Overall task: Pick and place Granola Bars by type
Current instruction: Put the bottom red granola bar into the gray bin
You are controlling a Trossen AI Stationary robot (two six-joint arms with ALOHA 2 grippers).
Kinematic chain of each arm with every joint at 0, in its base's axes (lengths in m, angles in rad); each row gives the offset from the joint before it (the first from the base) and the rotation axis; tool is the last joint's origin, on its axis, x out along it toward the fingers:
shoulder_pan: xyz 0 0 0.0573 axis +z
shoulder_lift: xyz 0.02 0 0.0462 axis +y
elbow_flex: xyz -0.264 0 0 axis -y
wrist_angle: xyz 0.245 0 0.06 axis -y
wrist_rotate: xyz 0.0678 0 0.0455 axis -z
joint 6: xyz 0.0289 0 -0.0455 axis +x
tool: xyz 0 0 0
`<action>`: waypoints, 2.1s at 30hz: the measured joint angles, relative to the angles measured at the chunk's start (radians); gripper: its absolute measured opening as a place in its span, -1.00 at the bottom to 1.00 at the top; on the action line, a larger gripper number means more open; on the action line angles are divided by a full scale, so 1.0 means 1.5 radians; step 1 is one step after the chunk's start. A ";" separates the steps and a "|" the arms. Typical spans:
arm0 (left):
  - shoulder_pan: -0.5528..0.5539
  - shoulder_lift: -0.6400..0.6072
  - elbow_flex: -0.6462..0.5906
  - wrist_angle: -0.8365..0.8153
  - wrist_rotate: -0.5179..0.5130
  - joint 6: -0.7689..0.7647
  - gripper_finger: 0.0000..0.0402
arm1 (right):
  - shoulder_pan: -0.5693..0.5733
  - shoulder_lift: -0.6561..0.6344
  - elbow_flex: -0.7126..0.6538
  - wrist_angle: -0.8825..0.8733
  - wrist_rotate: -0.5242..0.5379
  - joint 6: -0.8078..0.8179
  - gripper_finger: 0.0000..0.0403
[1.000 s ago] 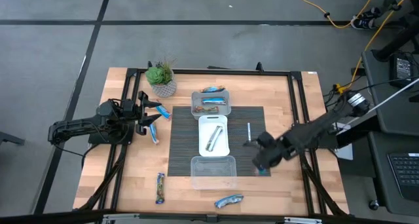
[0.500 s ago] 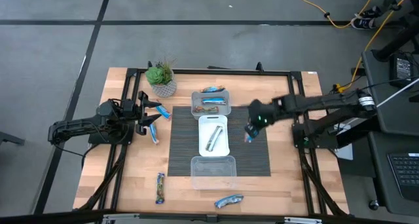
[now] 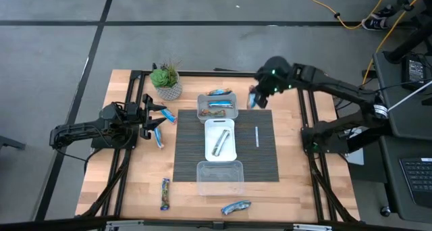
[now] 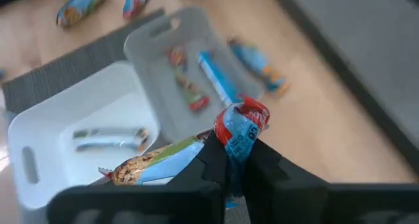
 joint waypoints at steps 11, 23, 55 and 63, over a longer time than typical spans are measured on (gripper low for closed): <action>0.000 0.000 0.000 0.000 0.000 0.000 0.08 | -0.085 0.128 0.102 0.012 -0.089 -0.191 -0.87; 0.000 0.000 0.000 0.000 0.000 0.000 0.09 | -0.043 0.327 0.271 0.003 -0.119 -0.304 -0.88; 0.000 0.000 0.000 0.000 0.000 0.000 0.08 | 0.013 0.436 0.274 0.039 -0.083 -0.346 -0.68; 0.000 0.000 0.000 0.000 0.000 0.000 0.08 | 0.012 0.436 0.274 0.039 -0.083 -0.345 -0.59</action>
